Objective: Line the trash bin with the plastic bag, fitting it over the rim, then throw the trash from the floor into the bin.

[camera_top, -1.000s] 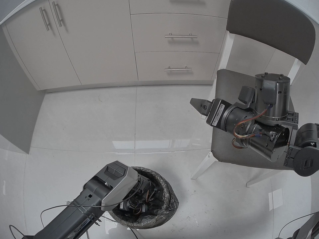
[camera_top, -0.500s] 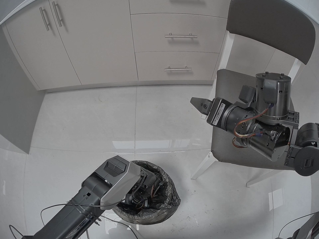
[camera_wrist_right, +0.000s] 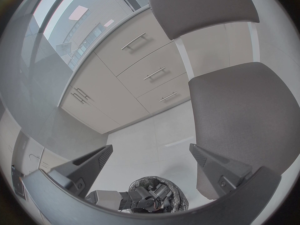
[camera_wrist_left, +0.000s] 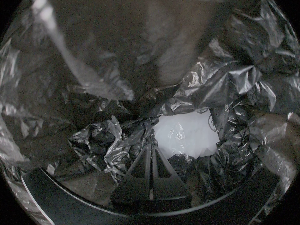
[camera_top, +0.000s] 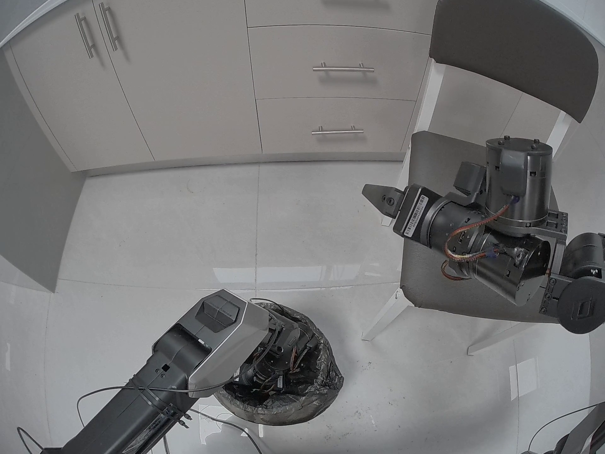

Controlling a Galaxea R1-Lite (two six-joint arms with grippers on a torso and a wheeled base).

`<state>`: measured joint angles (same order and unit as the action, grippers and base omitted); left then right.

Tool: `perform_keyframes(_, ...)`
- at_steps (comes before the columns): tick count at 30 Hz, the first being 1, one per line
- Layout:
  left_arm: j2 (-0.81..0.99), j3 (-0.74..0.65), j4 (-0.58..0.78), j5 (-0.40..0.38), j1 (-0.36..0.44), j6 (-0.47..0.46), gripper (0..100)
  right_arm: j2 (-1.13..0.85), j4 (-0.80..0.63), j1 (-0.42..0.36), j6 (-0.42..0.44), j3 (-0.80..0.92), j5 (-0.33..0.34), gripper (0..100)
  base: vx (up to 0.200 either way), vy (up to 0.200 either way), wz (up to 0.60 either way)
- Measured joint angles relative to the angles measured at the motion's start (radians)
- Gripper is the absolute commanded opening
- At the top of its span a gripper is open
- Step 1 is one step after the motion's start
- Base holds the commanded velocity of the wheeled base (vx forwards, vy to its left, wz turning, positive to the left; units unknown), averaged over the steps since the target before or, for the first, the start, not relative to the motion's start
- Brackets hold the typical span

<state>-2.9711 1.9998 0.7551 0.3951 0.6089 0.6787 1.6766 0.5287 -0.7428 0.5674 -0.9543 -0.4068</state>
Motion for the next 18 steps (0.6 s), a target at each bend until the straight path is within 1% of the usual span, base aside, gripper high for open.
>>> perform_keyframes(4, 0.020, 0.000, 0.041, 0.000, 0.007, 0.001, 0, 0.000, 0.000, 0.003, 0.000, -0.001, 0.000, 100, 0.000, 0.000, 0.00)
perform_keyframes(18, 0.113, 0.000, 0.103, -0.001, 0.012, -0.011, 0, 0.006, 0.000, 0.003, 0.000, -0.001, 0.000, 100, 0.000, 0.000, 0.00)
